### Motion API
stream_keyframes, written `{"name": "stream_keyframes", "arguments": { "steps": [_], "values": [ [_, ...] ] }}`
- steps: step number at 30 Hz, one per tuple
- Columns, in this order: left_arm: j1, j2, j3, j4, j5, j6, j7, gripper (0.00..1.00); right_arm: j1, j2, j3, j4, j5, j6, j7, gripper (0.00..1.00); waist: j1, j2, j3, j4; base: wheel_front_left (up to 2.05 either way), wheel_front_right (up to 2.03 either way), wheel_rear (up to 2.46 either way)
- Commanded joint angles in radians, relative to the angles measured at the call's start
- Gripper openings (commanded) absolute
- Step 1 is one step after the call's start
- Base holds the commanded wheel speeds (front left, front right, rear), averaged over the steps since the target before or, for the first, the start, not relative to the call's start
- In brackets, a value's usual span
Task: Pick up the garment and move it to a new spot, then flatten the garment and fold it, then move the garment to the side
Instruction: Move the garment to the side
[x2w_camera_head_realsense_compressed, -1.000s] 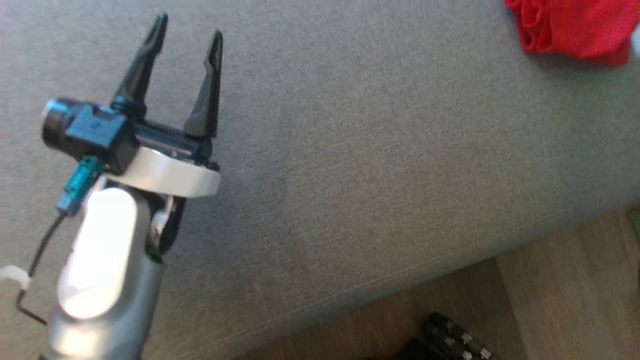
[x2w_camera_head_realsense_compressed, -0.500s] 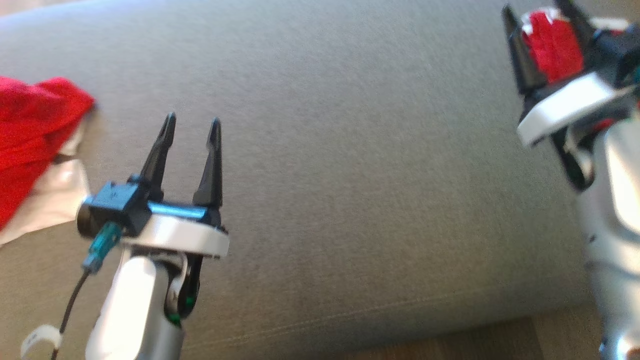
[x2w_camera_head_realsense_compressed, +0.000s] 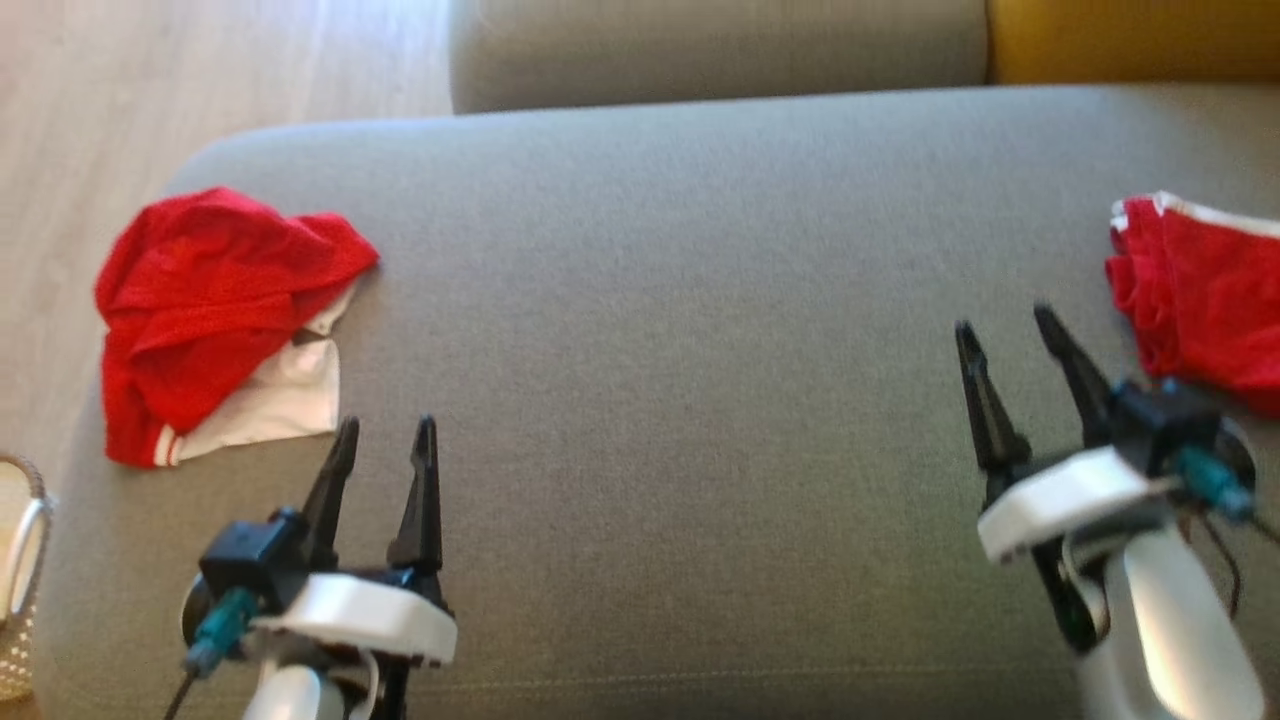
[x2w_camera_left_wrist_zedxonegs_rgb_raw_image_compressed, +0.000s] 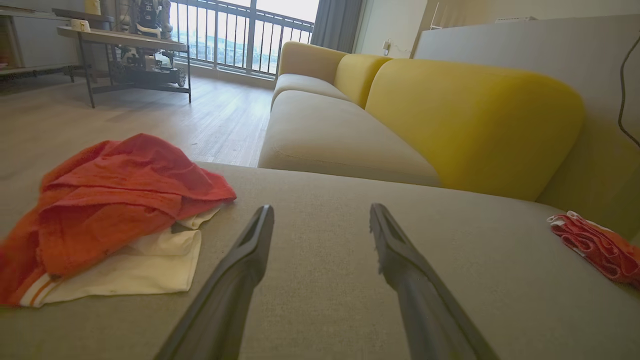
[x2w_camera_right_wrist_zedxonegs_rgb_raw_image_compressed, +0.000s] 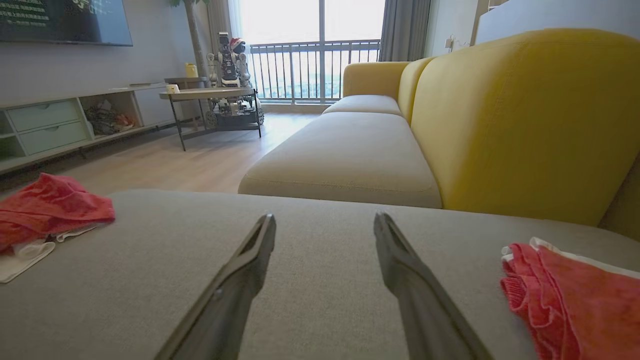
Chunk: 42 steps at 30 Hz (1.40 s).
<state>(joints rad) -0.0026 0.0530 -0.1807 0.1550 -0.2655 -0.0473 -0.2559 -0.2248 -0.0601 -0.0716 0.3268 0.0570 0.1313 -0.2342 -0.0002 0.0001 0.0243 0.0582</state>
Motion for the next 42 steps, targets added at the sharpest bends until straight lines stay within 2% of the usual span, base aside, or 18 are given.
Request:
{"name": "stream_keyframes", "arguments": {
  "steps": [1,11,23,42],
  "values": [
    [-0.022,-0.001,0.036,-0.026,0.006,0.003,-0.006,1.00,-0.013,0.004,0.015,-0.042,-0.009,-0.001,-0.014,1.00,0.0002,-0.0001,-0.029,0.015,0.00,0.00,0.00],
    [0.028,-0.003,0.034,-0.016,-0.012,0.023,-0.006,1.00,0.117,0.010,0.004,-0.081,0.058,-0.001,-0.027,1.00,0.0002,-0.0001,-0.051,0.011,0.00,0.00,0.00],
    [0.031,-0.003,0.037,-0.020,-0.018,0.031,-0.006,1.00,0.129,0.010,0.000,-0.120,0.073,-0.001,-0.027,1.00,0.0002,-0.0001,-0.042,0.005,0.00,0.00,0.00],
    [0.026,-0.003,0.031,-0.016,-0.016,0.031,-0.006,1.00,0.134,0.010,-0.005,-0.109,0.090,-0.001,-0.027,1.00,0.0002,-0.0001,-0.040,0.005,0.00,0.00,0.00]
  ]
}}
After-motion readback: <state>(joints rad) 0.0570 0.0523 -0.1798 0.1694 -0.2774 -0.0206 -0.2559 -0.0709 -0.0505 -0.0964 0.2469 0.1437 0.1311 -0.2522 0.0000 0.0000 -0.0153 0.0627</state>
